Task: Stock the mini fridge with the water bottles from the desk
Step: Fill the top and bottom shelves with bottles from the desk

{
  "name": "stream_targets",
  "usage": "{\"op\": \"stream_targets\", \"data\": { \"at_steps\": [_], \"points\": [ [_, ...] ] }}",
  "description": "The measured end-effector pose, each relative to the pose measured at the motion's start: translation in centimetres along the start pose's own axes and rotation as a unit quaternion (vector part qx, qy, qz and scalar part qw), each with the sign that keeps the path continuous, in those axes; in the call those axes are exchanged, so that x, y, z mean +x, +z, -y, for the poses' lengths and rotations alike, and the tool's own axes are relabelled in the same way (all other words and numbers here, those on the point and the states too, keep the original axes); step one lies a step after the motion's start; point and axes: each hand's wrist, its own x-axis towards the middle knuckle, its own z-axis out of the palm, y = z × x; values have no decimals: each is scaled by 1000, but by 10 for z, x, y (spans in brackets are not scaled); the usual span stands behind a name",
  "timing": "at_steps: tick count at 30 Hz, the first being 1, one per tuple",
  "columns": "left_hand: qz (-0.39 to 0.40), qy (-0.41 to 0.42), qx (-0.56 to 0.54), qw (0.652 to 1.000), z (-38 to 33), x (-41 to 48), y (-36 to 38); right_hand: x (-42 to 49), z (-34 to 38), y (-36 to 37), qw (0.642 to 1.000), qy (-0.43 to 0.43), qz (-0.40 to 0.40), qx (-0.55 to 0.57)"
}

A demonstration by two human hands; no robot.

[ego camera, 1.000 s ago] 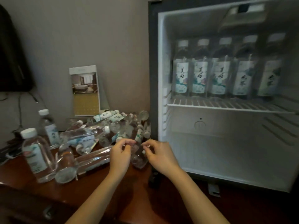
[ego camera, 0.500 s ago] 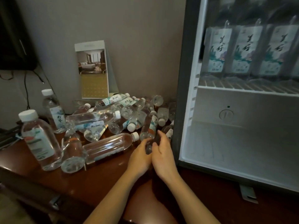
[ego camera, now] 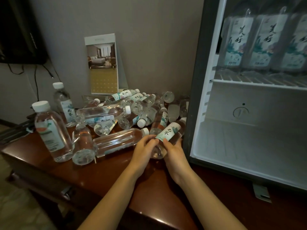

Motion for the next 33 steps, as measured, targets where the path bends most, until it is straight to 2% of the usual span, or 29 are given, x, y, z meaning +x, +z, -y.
{"op": "stream_targets", "data": {
  "at_steps": [6, 11, 17, 22, 26, 33],
  "points": [
    [61, 11, -92, 994, 4, -7, -9, -1, 8, -1, 998, -19, 45, -29],
    [62, 18, -114, 991, 6, -19, -17, -9, 10, -1, 994, -8, 90, -64],
    [69, 67, -28, 995, -2, -43, -23, -27, 15, -4, 980, -33, 135, -142],
    [57, 129, 60, 988, -7, -61, -24, -53, 31, -9, 932, -123, 184, -286],
    [3, 179, 129, 975, -5, -66, -12, -72, 46, -15, 884, -215, 194, -366],
    [14, 234, 71, 970, -20, -66, 38, -90, 81, -52, 882, -254, 125, -378]
  ]
}}
